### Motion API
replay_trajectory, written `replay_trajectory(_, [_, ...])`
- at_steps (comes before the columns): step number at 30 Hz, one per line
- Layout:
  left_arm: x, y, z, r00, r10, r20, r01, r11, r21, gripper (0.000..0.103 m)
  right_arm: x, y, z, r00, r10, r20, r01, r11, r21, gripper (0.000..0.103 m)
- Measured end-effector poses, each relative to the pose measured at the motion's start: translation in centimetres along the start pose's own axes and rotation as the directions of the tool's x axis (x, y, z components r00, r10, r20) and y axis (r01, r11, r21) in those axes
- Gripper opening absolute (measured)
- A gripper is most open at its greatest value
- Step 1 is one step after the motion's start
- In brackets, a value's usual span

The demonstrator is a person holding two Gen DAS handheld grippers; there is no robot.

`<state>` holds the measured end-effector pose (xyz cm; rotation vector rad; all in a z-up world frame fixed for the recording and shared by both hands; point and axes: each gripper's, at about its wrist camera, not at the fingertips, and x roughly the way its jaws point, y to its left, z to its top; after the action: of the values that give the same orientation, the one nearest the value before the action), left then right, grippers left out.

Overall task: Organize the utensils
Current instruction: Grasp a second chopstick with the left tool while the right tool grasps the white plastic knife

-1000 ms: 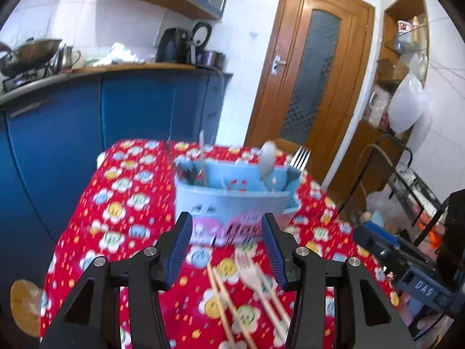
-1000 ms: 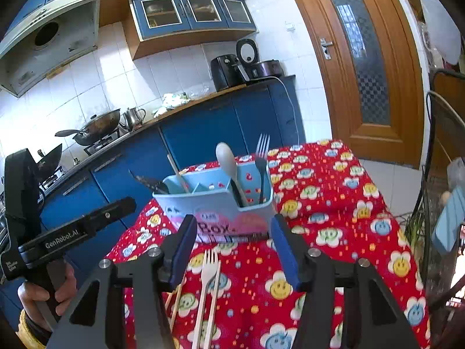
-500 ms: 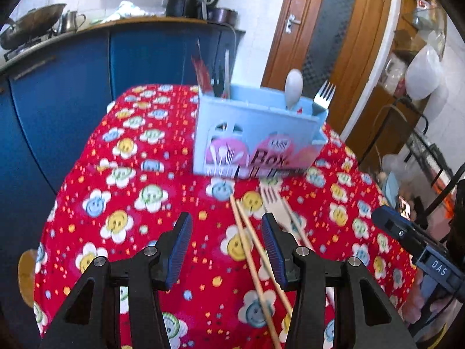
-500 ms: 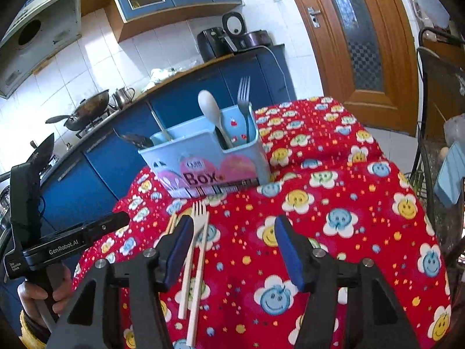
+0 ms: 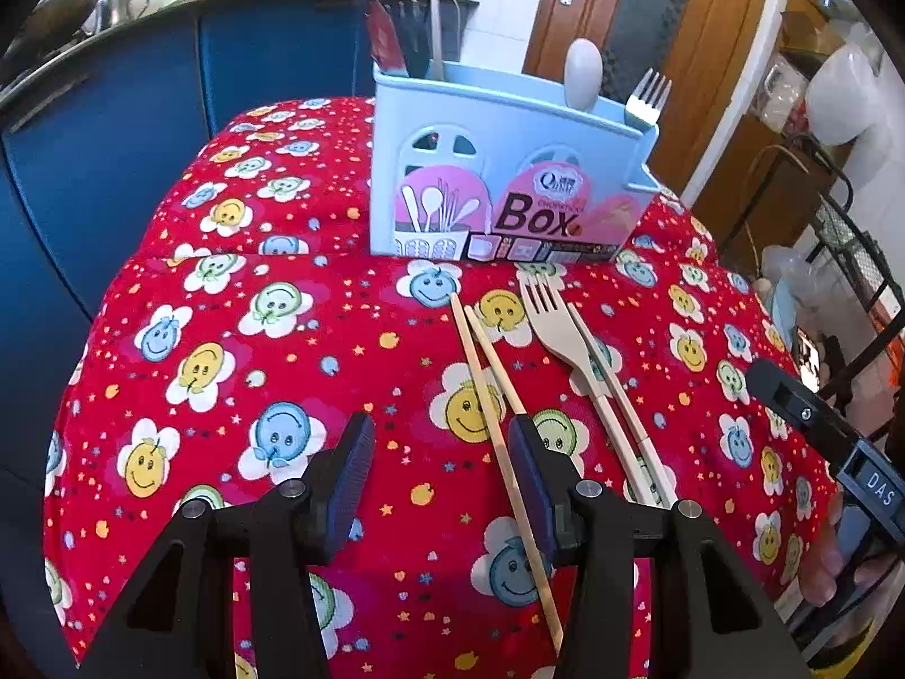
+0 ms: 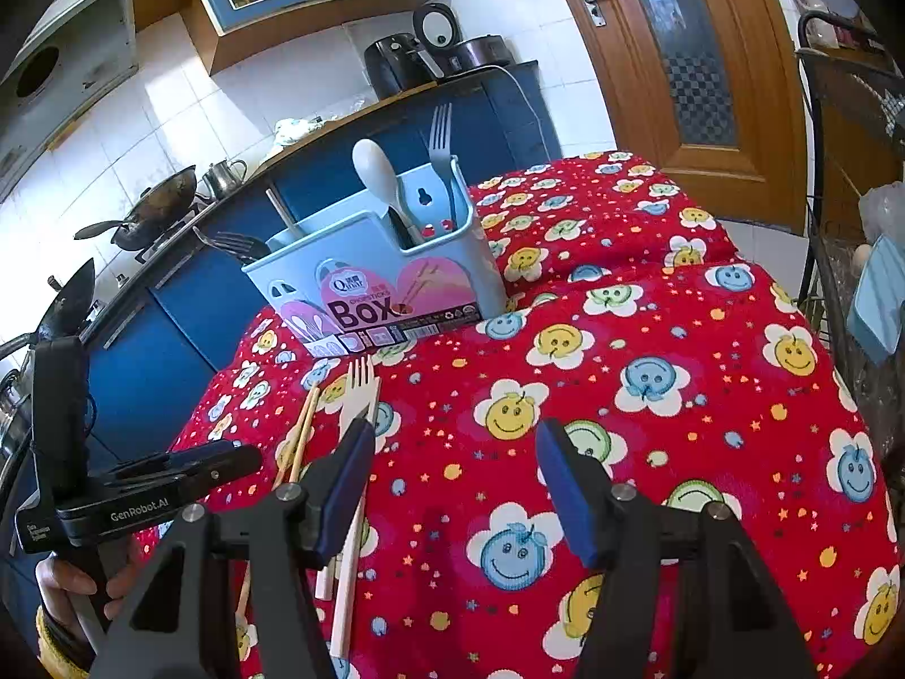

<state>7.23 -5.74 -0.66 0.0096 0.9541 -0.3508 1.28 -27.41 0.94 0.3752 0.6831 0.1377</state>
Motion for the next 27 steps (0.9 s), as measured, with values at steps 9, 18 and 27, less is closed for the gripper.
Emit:
replay_trajectory(9, [1.4, -0.9, 0.1, 0.998, 0.042, -0.054, -0.04, 0.998, 0.041, 0.051, 0.0, -0.7, -0.1, 1.0, 0.003, -0.001, -0.003, 1.0, 0.017, 0.063])
replay_trajectory(18, [2.8, -1.3, 1.1, 0.992, 0.052, -0.113, -0.042, 0.995, 0.088, 0.046, 0.2, -1.2, -0.4, 1.0, 0.008, -0.01, -0.008, 1.0, 0.026, 0.063])
replay_trajectory(27, [3.2, -0.6, 2.4, 0.982, -0.029, -0.189, 0.038, 0.998, 0.046, 0.015, 0.6, -0.8, -0.3, 1.0, 0.001, -0.024, -0.001, 1.0, 0.007, 0.063])
